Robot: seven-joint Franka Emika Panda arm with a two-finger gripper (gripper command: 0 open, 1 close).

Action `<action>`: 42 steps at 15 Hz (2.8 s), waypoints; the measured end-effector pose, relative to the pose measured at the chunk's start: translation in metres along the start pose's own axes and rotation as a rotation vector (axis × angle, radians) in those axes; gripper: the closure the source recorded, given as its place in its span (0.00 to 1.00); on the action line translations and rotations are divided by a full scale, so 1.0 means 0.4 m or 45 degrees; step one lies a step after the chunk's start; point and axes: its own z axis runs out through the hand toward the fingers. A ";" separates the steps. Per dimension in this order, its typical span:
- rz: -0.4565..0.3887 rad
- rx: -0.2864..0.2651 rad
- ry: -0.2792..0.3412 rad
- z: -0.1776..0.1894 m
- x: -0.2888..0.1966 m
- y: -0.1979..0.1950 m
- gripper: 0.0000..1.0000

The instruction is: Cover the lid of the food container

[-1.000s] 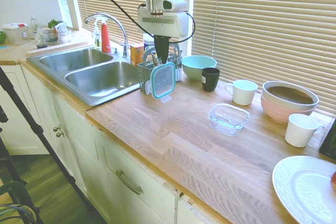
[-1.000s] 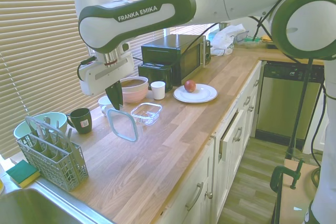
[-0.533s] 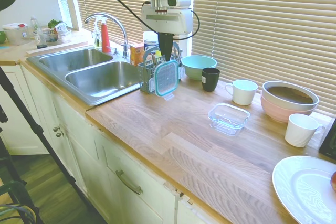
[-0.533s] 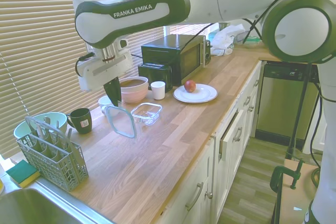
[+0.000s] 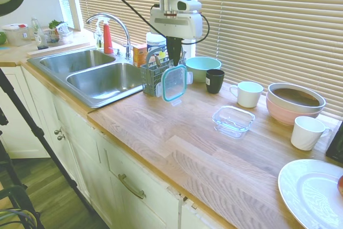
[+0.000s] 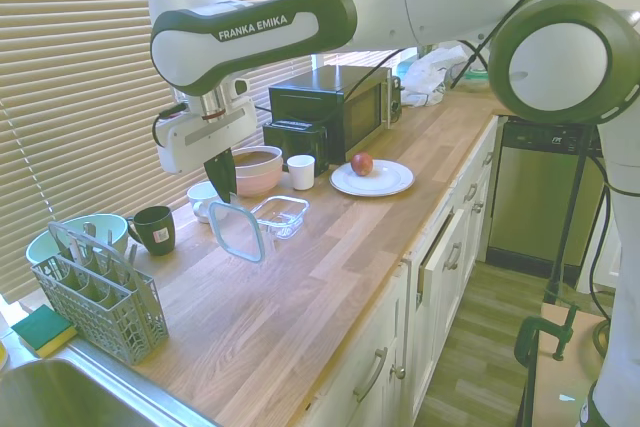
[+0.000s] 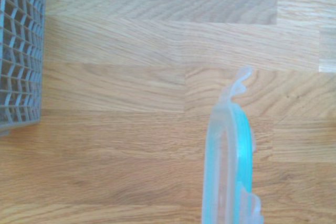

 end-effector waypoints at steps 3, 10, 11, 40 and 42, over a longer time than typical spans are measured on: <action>-0.004 0.005 -0.002 0.019 0.033 0.017 1.00; 0.012 0.044 -0.024 0.028 0.123 0.101 1.00; 0.014 0.047 -0.025 0.029 0.136 0.115 1.00; 0.009 0.146 -0.030 0.057 0.369 0.322 1.00; 0.010 0.149 -0.024 0.056 0.386 0.323 1.00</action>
